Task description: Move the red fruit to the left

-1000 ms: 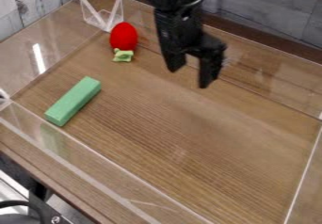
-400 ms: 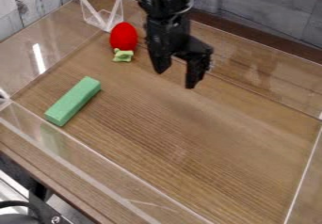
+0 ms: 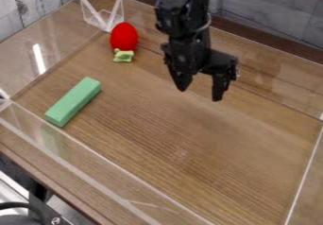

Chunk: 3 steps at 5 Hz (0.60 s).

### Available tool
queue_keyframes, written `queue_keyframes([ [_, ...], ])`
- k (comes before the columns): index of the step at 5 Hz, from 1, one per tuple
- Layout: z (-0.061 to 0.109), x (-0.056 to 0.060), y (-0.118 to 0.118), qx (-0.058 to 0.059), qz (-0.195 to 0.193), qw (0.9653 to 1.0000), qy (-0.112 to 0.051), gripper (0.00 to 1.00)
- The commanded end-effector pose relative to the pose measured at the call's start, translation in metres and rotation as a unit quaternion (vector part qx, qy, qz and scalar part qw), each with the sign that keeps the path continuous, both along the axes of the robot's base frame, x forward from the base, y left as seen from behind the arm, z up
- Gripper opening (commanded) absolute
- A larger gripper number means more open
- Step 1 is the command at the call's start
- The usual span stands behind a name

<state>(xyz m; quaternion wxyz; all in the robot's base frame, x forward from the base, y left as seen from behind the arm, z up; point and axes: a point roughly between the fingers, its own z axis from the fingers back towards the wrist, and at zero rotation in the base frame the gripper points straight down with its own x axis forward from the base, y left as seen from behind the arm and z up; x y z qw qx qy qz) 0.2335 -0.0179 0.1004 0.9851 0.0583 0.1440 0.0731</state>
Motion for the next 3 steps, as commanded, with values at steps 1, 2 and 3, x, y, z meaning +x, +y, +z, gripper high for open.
queue_keyframes([
  [1,0.009,0.003,0.006,0.019,-0.004,0.9996,-0.02,1.0],
  [2,0.008,0.006,0.016,0.038,-0.004,0.9991,-0.018,1.0],
  [3,0.001,0.012,0.023,0.056,0.005,0.9983,-0.015,1.0],
])
